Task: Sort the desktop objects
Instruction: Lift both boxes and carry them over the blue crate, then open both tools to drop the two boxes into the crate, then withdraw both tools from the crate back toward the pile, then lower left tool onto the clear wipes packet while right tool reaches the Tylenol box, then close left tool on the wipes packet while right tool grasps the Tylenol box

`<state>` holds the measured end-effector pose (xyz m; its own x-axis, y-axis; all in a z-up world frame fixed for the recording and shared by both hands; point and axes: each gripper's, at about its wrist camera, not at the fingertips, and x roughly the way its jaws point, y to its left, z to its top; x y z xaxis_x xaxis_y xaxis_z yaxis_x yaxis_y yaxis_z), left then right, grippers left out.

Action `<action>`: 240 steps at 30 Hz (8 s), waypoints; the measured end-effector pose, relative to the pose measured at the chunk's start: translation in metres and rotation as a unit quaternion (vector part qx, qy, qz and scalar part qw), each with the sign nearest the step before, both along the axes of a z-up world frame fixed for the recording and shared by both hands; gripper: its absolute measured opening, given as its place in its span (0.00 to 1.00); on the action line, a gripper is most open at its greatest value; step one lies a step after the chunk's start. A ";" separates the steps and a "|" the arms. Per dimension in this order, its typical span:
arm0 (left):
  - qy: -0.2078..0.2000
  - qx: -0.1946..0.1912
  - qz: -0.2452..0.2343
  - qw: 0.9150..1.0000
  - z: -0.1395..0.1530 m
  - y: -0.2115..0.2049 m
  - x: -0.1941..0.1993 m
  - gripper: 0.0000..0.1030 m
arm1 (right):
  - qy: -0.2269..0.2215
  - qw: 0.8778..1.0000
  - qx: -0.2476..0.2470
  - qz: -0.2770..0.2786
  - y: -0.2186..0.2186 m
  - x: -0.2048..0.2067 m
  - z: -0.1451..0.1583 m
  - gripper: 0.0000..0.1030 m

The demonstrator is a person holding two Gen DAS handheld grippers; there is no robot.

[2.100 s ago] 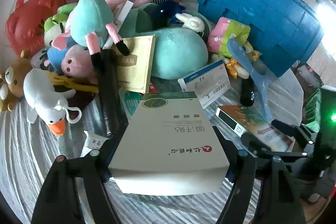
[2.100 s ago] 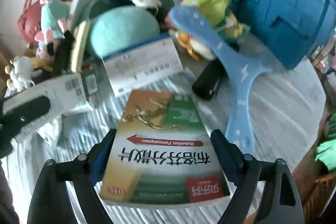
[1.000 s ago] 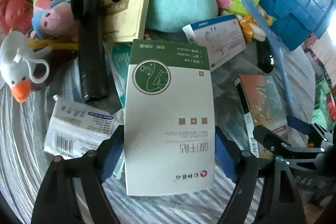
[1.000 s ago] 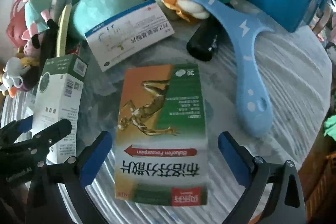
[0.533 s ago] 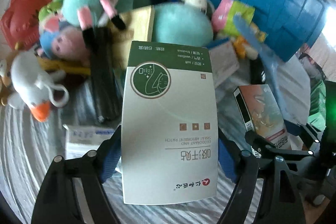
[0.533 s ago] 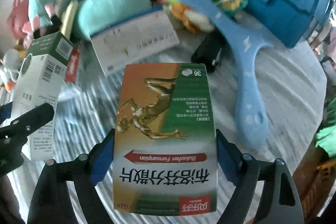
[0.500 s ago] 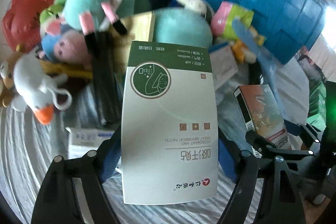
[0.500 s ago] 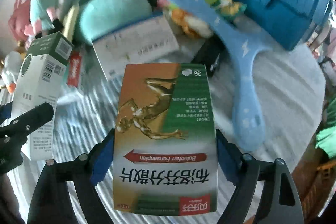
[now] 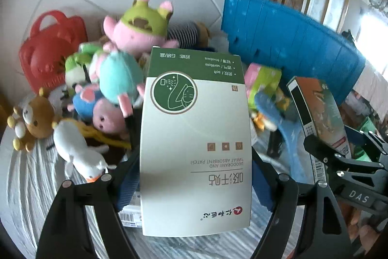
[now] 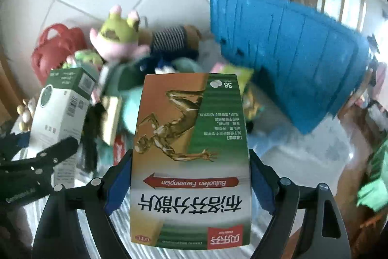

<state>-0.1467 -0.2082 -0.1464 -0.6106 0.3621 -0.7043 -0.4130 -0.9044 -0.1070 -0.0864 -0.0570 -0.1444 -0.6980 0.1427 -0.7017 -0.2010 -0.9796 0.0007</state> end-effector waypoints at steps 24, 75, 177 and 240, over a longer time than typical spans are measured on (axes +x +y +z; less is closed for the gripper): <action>0.071 0.018 0.145 0.987 0.093 0.086 0.043 0.78 | 0.107 0.981 0.028 0.157 0.093 -0.007 0.111 0.85; 0.067 -0.010 0.136 0.988 0.164 0.551 -0.066 0.78 | 0.161 0.977 0.034 0.133 0.562 -0.109 0.176 0.85; -0.138 -0.024 0.367 0.920 -0.076 -0.060 0.036 0.95 | -0.074 0.947 -0.027 0.310 -0.033 -0.104 -0.038 1.00; -0.159 -0.047 0.296 0.941 -0.162 -0.117 -0.024 0.57 | -0.150 0.959 0.002 0.239 -0.124 -0.124 -0.167 0.75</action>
